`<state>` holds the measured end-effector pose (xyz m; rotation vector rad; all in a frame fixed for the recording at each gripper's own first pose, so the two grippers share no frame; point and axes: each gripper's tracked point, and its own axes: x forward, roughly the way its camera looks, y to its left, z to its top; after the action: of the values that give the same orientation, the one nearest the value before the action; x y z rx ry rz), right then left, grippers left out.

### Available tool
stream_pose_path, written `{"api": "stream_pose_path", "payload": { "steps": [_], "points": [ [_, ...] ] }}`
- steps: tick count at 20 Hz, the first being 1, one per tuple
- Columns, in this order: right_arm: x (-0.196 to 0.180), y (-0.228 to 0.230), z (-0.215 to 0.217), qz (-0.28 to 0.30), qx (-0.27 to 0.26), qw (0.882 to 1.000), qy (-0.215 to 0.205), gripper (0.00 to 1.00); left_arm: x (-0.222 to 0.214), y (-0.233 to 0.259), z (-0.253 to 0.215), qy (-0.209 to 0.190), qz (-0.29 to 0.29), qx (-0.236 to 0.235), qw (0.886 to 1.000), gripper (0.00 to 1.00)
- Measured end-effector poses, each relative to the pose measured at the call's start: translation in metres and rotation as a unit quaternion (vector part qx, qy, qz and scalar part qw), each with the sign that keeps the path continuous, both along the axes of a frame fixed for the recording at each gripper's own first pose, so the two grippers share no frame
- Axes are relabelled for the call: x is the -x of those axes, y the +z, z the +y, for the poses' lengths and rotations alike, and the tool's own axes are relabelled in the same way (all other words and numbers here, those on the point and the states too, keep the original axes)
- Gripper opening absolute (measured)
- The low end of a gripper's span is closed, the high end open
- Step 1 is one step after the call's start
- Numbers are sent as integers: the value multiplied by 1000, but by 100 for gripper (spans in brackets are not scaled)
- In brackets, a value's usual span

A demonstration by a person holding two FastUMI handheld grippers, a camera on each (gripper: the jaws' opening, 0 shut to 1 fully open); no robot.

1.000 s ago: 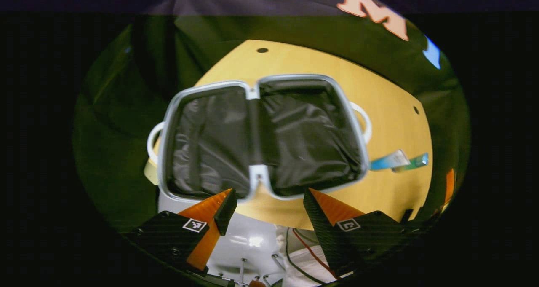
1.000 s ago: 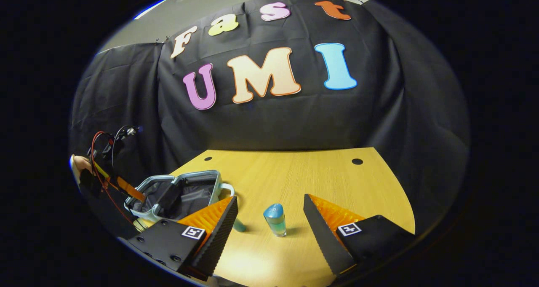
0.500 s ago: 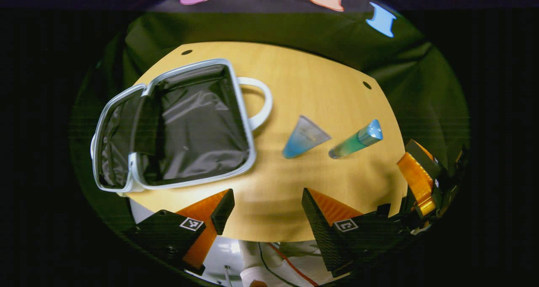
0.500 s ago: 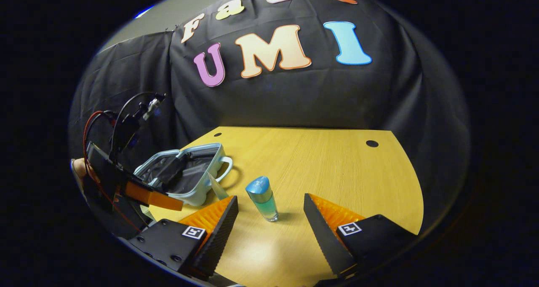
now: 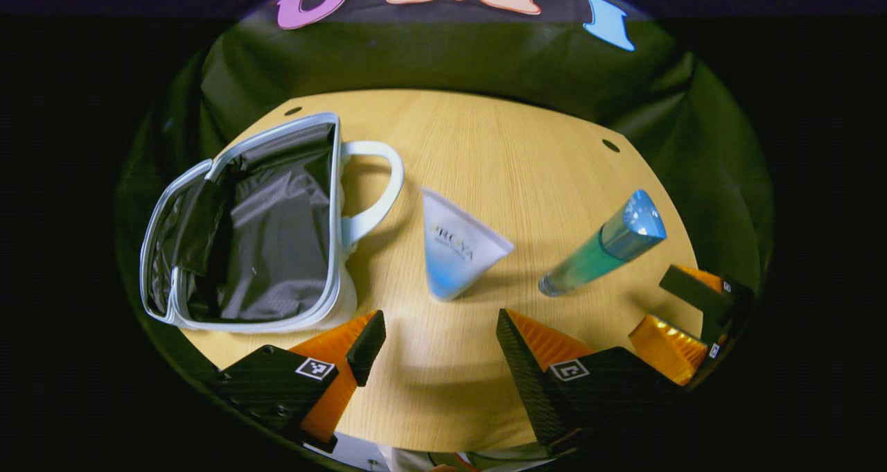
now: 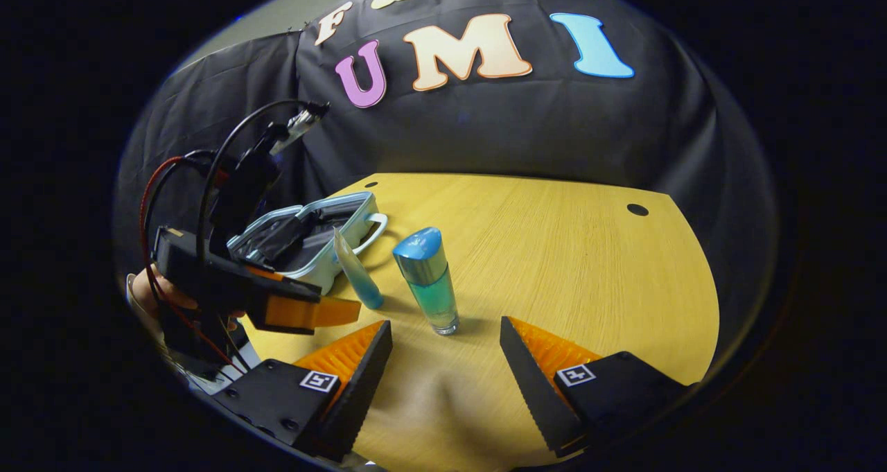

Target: First open the suitcase, pack the skin care products into it, and then close the suitcase.

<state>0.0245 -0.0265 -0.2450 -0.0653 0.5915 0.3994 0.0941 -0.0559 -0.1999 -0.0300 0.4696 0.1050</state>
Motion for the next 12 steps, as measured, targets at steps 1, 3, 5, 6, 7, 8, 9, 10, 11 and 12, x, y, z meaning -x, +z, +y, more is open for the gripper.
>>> {"api": "stream_pose_path", "payload": {
  "steps": [1,3,5,6,7,8,9,10,11,12],
  "points": [
    [-2,-4,0,2,0,1000,1,94,-7,0,-2,-5,-4,-8,1000,96],
    [-4,-11,-1,5,1,1000,1,98,-23,1,0,-6,-15,-26,1000,96],
    [-5,-16,-2,7,3,1000,3,98,-37,0,5,3,-23,-34,999,96],
    [-7,-16,-2,5,3,1000,4,98,-42,0,8,9,-29,-34,999,96],
    [-9,-15,0,5,2,1000,6,98,-49,1,10,14,-38,-32,999,96],
    [-11,-17,0,6,0,1000,7,98,-51,0,10,19,-44,-27,999,96],
    [-13,-20,2,7,-1,1000,9,98,-55,-1,11,23,-46,-22,998,96],
    [-14,-21,3,8,-2,1000,10,98,-58,-1,15,32,-49,-26,998,94],
    [-17,-22,5,7,-3,1000,12,98,-60,1,17,35,-56,-36,997,93],
    [-19,-24,8,9,-6,1000,14,94,-66,-3,11,26,-56,-38,997,89]
  ]
}}
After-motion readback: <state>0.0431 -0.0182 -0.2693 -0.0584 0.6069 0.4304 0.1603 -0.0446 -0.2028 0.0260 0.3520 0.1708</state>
